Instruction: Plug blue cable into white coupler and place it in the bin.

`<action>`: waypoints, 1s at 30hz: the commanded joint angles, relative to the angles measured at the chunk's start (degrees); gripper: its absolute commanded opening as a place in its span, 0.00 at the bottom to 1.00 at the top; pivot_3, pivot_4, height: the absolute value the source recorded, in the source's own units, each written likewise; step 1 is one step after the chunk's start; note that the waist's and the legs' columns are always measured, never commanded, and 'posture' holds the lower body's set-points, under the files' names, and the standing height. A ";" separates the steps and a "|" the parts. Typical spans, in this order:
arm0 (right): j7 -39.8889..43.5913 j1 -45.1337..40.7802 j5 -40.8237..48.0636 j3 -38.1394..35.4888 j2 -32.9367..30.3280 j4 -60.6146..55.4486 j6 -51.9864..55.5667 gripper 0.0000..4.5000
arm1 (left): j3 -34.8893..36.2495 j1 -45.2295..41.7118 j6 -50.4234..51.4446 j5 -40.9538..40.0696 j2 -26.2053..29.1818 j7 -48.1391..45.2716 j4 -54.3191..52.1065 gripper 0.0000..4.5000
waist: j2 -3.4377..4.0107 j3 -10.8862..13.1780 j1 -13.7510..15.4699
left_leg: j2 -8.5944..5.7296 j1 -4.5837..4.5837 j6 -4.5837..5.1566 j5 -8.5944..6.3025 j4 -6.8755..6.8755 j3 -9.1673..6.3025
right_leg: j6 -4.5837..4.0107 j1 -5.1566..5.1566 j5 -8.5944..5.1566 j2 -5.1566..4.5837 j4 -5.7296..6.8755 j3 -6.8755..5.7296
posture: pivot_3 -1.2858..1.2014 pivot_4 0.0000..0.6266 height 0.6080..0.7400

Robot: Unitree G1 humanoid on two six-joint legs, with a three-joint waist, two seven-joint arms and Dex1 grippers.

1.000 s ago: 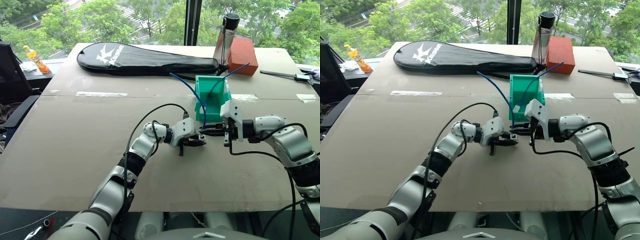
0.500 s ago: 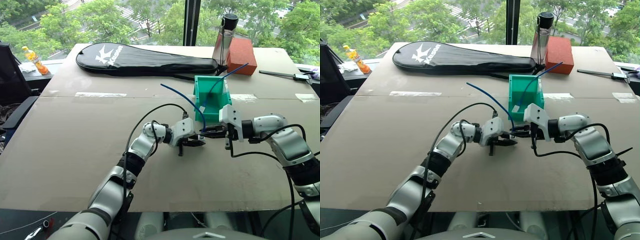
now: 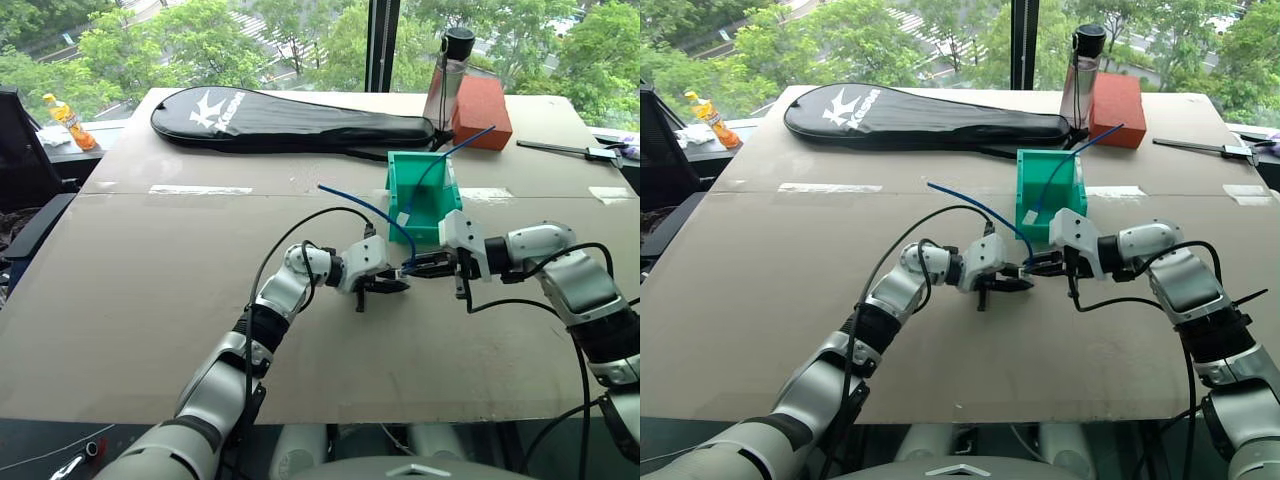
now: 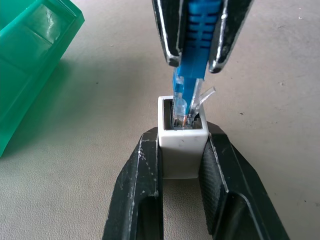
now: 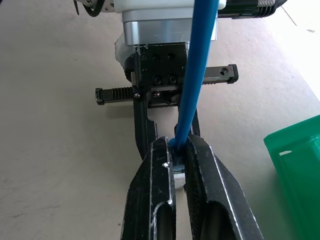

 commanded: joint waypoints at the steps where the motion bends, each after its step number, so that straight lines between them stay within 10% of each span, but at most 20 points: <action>1: 2.19 -0.74 -2.08 1.56 -1.00 2.19 0.96 0.00 | 0.45 0.41 -0.42 -0.14 0.52 -0.49 -1.53 0.08 | 0.00 0.00 0.06 | 0.00 -0.01 0.00 0.00 0.00 0.00 | 0.00 0.00 0.00 0.00 -0.01 0.00 | 0.52 0.24 1.00; 22: -2.96 2.87 -5.32 1.64 5.24 5.96 -5.58 0.00 | 0.98 2.58 2.33 -1.64 0.23 0.35 -5.41 0.08 | -0.21 -0.39 -0.64 | 0.06 0.35 -0.01 0.00 -0.02 -0.02 | -0.01 0.28 -0.01 0.05 0.00 -0.01 | 0.52 0.24 1.00; 30: -16.38 12.13 4.59 -15.23 7.75 -15.78 -0.85 0.69 | 5.25 4.48 13.70 -6.71 0.65 3.41 -17.37 0.08 | -0.06 -0.23 -0.50 | 0.12 -0.03 -0.02 0.01 0.01 -0.03 | 0.00 0.01 0.01 -0.07 0.05 0.00 | 0.52 0.24 1.00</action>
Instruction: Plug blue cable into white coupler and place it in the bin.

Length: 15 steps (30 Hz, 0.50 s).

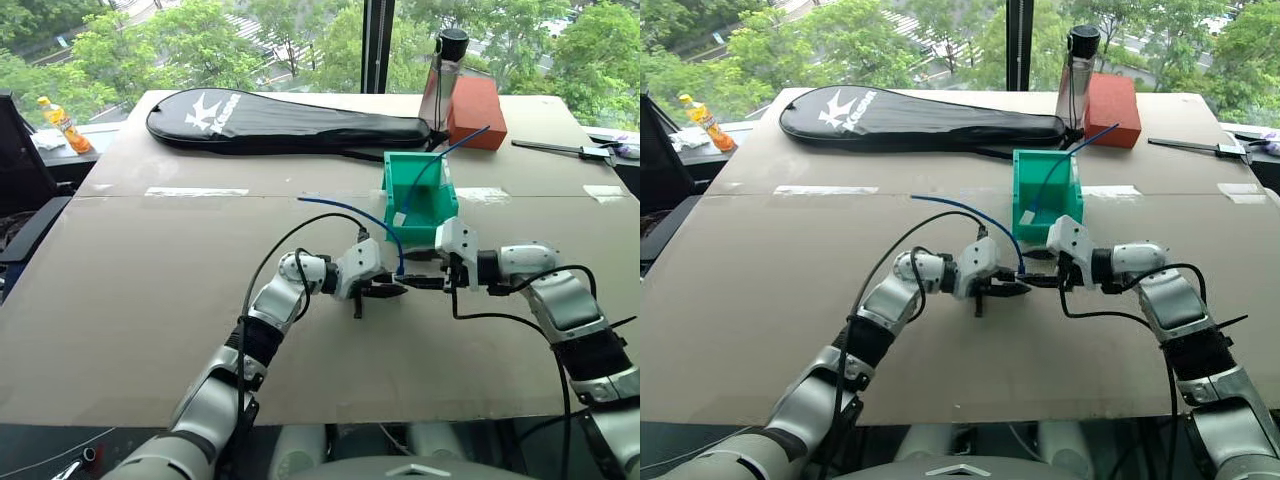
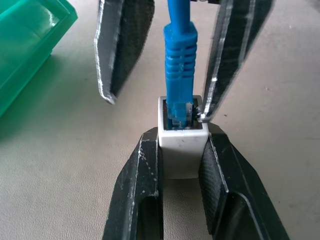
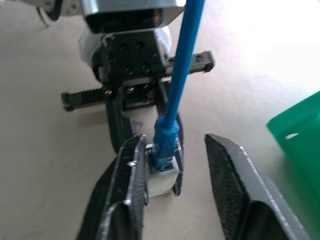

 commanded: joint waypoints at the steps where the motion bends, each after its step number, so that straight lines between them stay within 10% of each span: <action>1: -8.52 6.24 7.76 -11.69 1.32 -16.36 3.08 0.80 | 4.39 -0.92 11.53 -5.77 -0.07 3.17 -10.24 0.08 | -0.01 0.02 0.44 | 0.00 -0.08 0.00 0.00 -0.01 -0.07 | 0.01 -0.01 0.00 -0.01 -0.03 -0.06 | 0.52 0.24 1.00; 8: -23.60 25.00 12.38 -24.89 3.04 -40.84 9.09 0.80 | 11.84 -10.48 42.05 -15.16 0.17 11.74 -19.12 0.08 | -0.02 0.05 1.07 | -0.06 -0.10 -0.01 -0.01 -0.01 -0.21 | 0.06 0.03 -0.04 -0.04 -0.04 -0.18 | 0.52 0.24 1.00; 15: -29.81 39.57 11.47 -31.43 4.06 -48.79 9.89 0.80 | 12.78 -29.24 46.80 -13.67 -4.79 17.72 2.22 0.08 | -0.08 0.09 0.91 | -0.24 0.10 0.00 0.00 0.08 -0.21 | 0.27 0.20 -0.17 0.09 -0.05 0.01 | 0.52 0.24 1.00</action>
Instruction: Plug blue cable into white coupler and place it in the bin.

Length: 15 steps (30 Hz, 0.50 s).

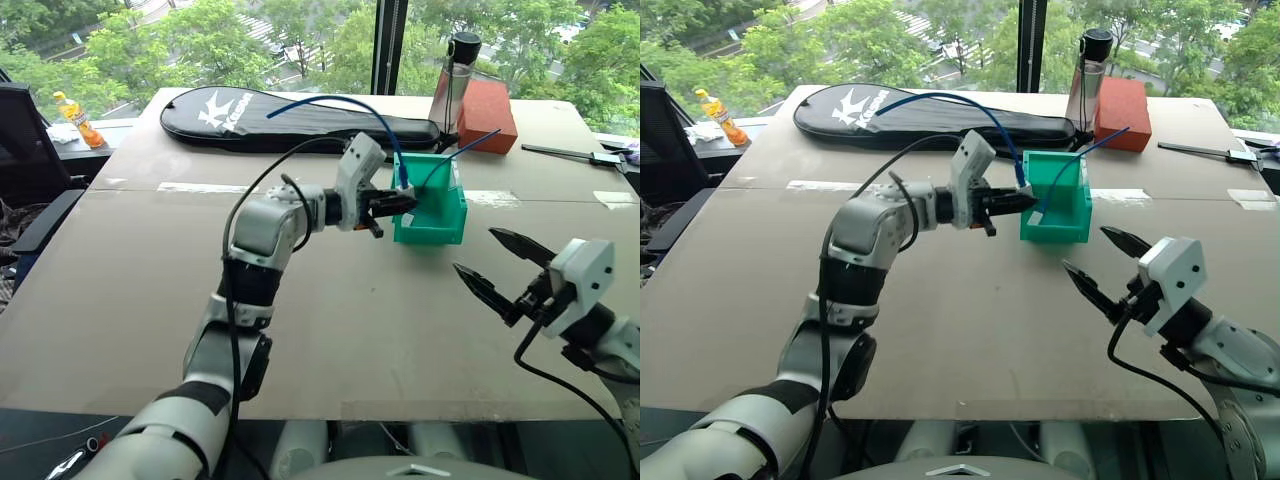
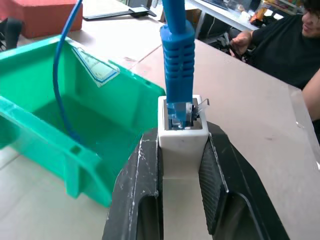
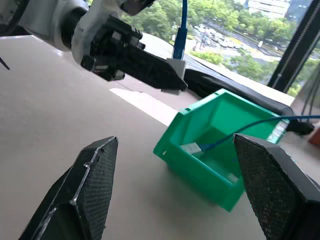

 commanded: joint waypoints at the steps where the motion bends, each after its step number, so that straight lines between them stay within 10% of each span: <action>1: -2.91 4.23 -0.55 -3.32 0.31 -4.78 -0.69 0.80 | -0.08 -9.44 -1.33 1.60 -3.23 1.80 14.44 0.08 | -0.01 0.01 -0.03 | 0.00 0.02 0.00 0.00 0.00 0.02 | 0.00 0.00 0.00 0.04 0.00 0.03 | 0.52 0.24 1.00; 8: -7.30 8.44 -1.42 -2.86 1.50 -8.66 -0.80 0.80 | -2.72 -23.21 -15.95 9.30 -9.02 1.48 44.84 0.08 | -0.05 0.03 -0.02 | -0.04 -0.06 0.01 -0.01 -0.10 0.02 | -0.19 -0.06 0.07 0.11 -0.09 0.05 | 0.52 0.24 1.00; 15: -9.58 14.31 -3.11 -1.88 3.43 -10.76 -2.87 0.80 | -0.14 -28.61 -19.01 11.32 -9.80 0.76 54.40 0.70 | -0.09 0.06 0.08 | -0.03 -0.35 0.01 -0.02 -0.14 0.06 | -0.17 -0.30 0.06 0.10 -0.13 0.10 | 0.52 0.24 1.00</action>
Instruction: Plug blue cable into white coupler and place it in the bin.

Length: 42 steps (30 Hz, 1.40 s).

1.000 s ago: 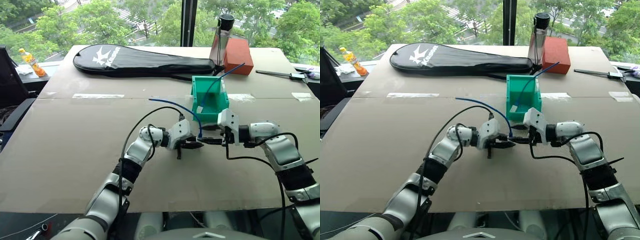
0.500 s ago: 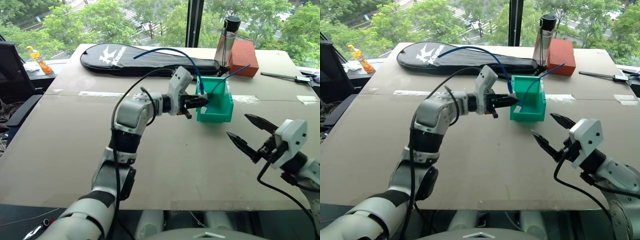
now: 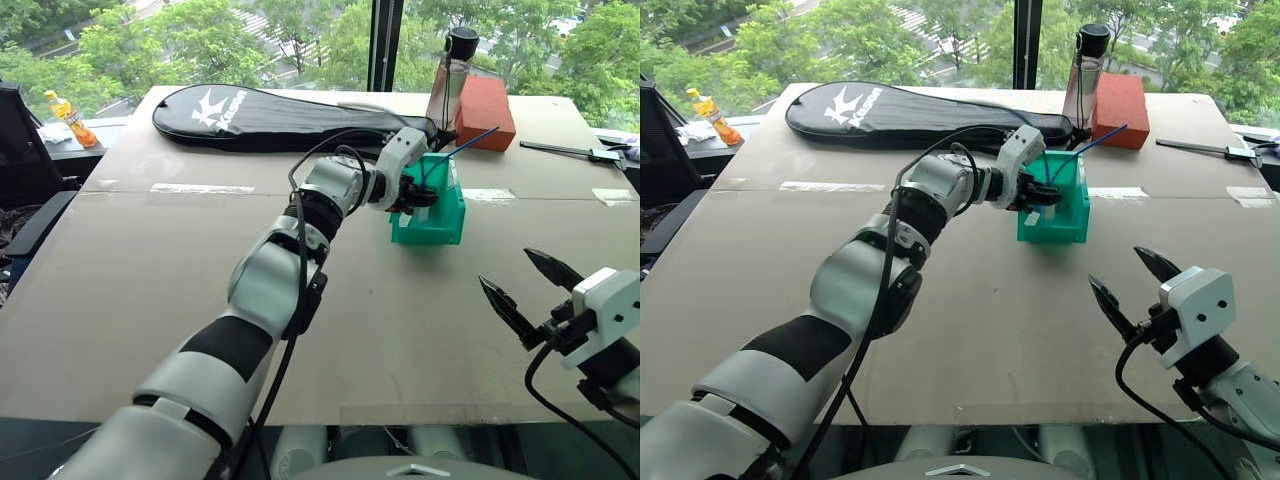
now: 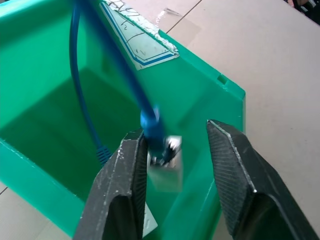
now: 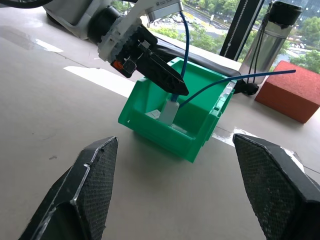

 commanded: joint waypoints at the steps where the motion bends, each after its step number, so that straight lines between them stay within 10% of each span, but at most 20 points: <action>1: -1.45 1.49 -0.66 -0.19 0.98 -2.41 -2.51 0.80 | 2.12 -2.91 0.19 0.29 1.09 -2.00 0.19 0.79 | 0.00 0.00 -0.06 | 0.00 0.00 0.00 0.00 0.00 0.01 | 0.00 0.00 0.00 -0.01 0.00 0.00 | 0.52 0.24 1.00; 3: -1.68 1.71 -0.89 -0.32 1.11 -2.30 -2.70 0.80 | 2.60 -2.99 3.14 -0.07 3.21 -5.19 -1.50 1.00 | 0.00 0.00 -0.19 | 0.01 0.03 0.00 0.00 0.00 0.04 | 0.00 0.00 0.00 -0.01 0.02 0.03 | 0.52 0.24 1.00; 12: 1.09 0.25 3.49 -4.35 -1.07 1.73 -2.24 0.80 | 5.01 15.93 16.93 -8.13 14.39 -13.18 -42.32 1.00 | 0.05 -0.02 -0.99 | 0.18 0.13 -0.02 0.01 0.00 0.08 | -0.18 -0.02 -0.10 -0.05 0.19 0.10 | 0.52 0.24 1.00; 20: 10.66 -4.16 10.59 -12.19 -10.03 12.38 -2.19 0.80 | 10.63 40.24 8.02 -13.37 20.50 -12.05 -67.86 1.00 | 0.03 -0.01 -0.91 | 0.15 0.23 -0.04 0.02 0.04 0.16 | 0.01 0.04 0.02 -0.12 0.20 0.19 | 0.52 0.24 1.00; 42: 36.17 5.01 8.01 -25.38 -20.65 33.60 -9.80 0.80 | 24.17 82.31 -10.44 -18.35 36.01 -14.31 -79.15 1.00 | 0.08 -0.04 0.05 | 0.23 0.54 0.00 0.00 0.01 0.13 | -0.16 0.30 -0.17 -0.30 0.12 0.07 | 0.52 0.24 1.00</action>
